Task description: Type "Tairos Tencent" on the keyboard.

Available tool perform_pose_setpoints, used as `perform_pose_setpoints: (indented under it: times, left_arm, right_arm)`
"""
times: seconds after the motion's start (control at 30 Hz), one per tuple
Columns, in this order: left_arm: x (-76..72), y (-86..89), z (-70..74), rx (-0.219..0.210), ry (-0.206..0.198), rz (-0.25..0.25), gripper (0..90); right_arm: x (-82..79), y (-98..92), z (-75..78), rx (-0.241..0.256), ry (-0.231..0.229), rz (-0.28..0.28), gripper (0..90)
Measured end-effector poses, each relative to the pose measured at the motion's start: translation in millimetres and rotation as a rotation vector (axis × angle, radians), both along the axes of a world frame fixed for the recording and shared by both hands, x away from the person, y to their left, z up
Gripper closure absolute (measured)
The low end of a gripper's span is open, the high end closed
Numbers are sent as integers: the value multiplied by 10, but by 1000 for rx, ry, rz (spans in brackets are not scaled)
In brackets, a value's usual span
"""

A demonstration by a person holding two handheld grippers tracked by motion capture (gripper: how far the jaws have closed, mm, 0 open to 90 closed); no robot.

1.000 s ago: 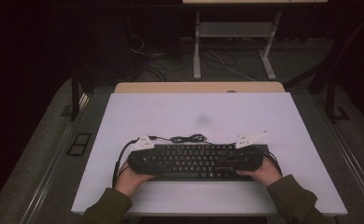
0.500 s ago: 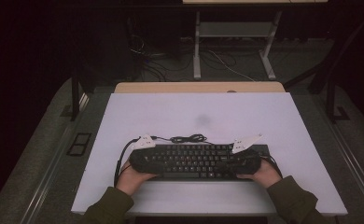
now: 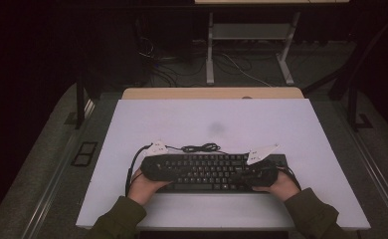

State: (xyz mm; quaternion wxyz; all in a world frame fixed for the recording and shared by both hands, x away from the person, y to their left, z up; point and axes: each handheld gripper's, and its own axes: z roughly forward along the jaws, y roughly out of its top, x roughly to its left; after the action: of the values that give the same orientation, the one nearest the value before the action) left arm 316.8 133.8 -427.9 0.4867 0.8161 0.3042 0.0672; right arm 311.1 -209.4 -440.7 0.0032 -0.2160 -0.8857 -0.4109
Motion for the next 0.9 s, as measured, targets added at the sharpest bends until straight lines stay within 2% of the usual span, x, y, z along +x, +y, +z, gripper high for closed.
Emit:
perform_pose_setpoints:
  times: [0.1,0.17,0.33,0.5,0.67,0.9]
  left_arm:
    - [8,-13,2,3,-9,-2,533]
    - [14,-28,2,19,-13,-8,599]
    - [35,-64,-8,39,7,-28,767]
    - [67,-110,-18,58,32,-41,887]
    - [105,-190,-37,106,47,-41,887]
    - [106,-209,-61,127,52,-42,888]
  right_arm:
    - [-2,3,-2,2,2,0,893]
    - [0,5,-7,6,4,1,893]
    - [-2,4,-7,7,6,0,893]
    - [-5,5,-5,4,4,1,893]
    - [-4,5,-5,4,4,2,893]
    - [-4,5,-5,4,4,3,893]
